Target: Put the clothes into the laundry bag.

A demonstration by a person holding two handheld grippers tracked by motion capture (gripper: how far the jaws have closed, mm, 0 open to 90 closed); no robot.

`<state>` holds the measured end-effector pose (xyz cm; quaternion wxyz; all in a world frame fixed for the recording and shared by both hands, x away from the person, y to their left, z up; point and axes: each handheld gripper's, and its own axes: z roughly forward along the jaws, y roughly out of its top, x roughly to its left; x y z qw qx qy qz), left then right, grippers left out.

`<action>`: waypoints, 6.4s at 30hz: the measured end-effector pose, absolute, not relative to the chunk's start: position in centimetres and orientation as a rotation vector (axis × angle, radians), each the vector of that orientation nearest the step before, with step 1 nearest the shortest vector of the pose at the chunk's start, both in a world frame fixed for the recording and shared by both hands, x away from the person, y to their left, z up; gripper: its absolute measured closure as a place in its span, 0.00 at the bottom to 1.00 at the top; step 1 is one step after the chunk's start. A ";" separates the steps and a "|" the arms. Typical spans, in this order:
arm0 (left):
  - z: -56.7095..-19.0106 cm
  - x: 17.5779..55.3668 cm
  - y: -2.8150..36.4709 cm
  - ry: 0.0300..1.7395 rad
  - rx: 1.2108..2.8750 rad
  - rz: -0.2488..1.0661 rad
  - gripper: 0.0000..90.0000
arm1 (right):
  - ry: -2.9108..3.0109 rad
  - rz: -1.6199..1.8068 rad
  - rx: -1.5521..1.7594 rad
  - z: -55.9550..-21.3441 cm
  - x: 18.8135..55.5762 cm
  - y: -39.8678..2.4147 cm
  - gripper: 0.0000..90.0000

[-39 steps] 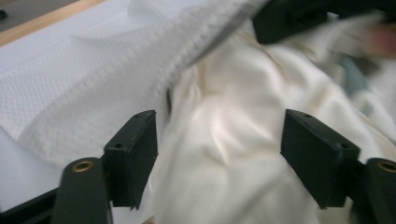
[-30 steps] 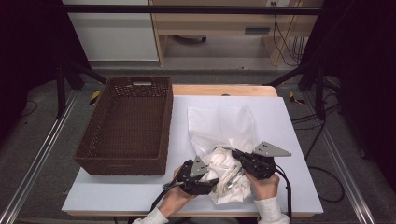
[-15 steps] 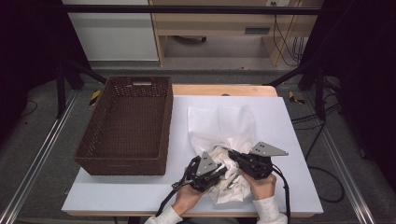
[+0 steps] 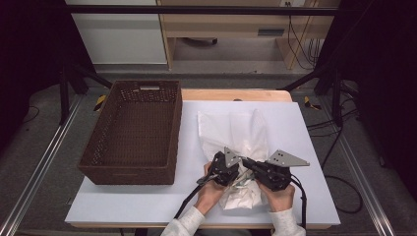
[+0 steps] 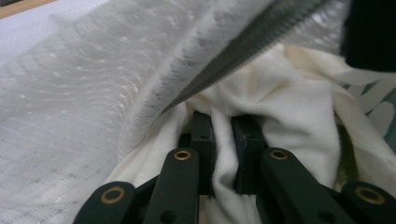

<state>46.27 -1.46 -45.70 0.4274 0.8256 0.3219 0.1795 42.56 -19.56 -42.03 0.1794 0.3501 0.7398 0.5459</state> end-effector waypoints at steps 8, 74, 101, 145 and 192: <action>-44.8 45.6 3.1 0.772 1.967 0.421 0.39 | 2.116 1.484 1.025 -43.0 43.1 -19.5 0.99; -45.7 45.2 -0.8 0.616 2.099 0.321 0.93 | 2.068 1.529 1.048 -43.5 43.8 -19.9 0.99; -44.7 44.6 6.7 0.752 2.143 0.419 0.49 | 2.083 1.440 1.062 -42.8 43.0 -20.4 0.99; -48.7 40.8 8.8 0.805 2.155 0.383 0.70 | 2.082 1.410 1.060 -42.7 42.6 -19.8 0.99; -48.7 39.9 9.1 0.801 2.158 0.376 0.97 | 2.194 1.149 1.152 -46.4 38.8 -17.3 0.55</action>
